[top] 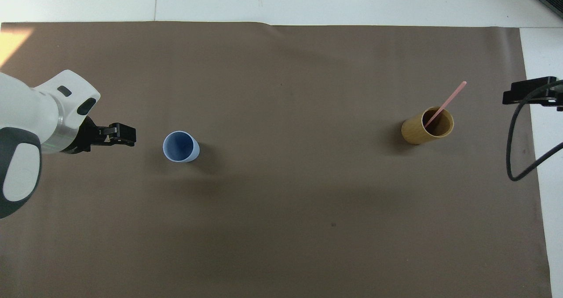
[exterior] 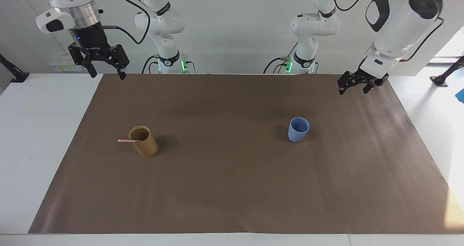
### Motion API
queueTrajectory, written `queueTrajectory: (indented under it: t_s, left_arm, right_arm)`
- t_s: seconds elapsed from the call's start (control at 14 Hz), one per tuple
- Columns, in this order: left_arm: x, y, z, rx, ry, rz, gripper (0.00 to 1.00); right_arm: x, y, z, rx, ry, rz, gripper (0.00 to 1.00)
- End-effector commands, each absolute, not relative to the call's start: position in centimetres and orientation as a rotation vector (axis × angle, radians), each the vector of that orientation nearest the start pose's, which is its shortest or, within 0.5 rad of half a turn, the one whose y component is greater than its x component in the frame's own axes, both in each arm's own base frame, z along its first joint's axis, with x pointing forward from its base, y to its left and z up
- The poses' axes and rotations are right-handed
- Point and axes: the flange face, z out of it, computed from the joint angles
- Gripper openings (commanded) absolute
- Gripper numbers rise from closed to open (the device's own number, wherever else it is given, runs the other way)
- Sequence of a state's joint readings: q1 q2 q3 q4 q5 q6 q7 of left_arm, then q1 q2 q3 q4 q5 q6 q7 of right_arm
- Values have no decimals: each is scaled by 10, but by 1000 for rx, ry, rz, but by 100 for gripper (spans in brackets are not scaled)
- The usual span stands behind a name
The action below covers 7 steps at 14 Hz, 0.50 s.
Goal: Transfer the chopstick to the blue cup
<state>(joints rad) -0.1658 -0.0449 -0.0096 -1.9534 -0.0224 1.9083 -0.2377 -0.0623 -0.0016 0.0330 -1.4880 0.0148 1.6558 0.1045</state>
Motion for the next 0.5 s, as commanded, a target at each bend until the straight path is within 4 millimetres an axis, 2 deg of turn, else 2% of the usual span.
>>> queueTrajectory:
  t_s: [0.0,0.07,0.14,0.21,0.36,0.43]
  left_arm:
    - [544,-103,451,-3173,-205,-16,100]
    - [548,-107,439,-3171,-216,-13,100]
    - [550,-119,425,-3168,-234,-2,100]
    - [553,-127,419,-3168,-294,-31,100]
    - [545,-143,407,-3167,-302,-19,100]
    - [540,-144,397,-3166,-296,-17,100]
  right_arm:
    - [580,-19,673,-3106,182,-282,100]
    - [581,-19,673,-3106,184,-282,100]
    - [581,-19,674,-3106,184,-284,100]
    - [581,-18,674,-3106,179,-284,100]
    - [581,-17,674,-3104,179,-284,100]
    - [581,-18,673,-3104,181,-282,100]
